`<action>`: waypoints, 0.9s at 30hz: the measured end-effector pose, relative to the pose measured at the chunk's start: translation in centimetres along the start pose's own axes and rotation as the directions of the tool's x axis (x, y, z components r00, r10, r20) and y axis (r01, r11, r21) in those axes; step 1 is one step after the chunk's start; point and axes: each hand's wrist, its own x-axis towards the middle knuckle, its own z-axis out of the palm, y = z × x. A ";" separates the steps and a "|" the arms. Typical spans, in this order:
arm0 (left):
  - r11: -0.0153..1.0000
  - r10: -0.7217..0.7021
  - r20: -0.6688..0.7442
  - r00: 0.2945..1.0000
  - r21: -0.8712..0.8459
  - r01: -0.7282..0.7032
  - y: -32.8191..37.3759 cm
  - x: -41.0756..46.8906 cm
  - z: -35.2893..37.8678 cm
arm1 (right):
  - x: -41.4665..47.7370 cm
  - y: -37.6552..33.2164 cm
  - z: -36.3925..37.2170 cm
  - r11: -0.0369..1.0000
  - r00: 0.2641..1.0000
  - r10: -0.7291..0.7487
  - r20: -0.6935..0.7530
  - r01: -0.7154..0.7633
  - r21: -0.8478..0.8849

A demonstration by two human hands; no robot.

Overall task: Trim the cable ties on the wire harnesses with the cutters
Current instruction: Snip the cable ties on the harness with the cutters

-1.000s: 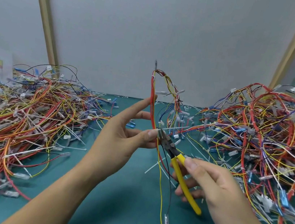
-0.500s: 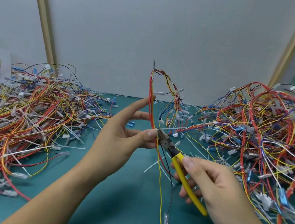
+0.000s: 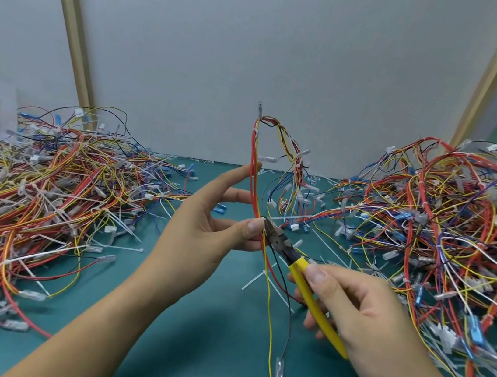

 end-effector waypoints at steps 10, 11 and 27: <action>1.000 0.007 0.003 1.000 0.006 -0.007 0.0 -0.1 0.2 | 0.0 0.3 -0.1 0.999 0.999 -0.019 -0.028 0.018 -0.048; 1.000 0.008 0.001 1.000 0.001 -0.008 0.0 -0.1 0.3 | 0.0 0.4 -0.1 0.998 0.999 -0.016 -0.030 0.015 -0.054; 0.998 -0.044 -0.049 0.998 0.046 0.047 -0.5 -0.2 0.3 | 0.4 0.2 -0.2 0.963 0.994 0.006 -0.111 0.024 0.269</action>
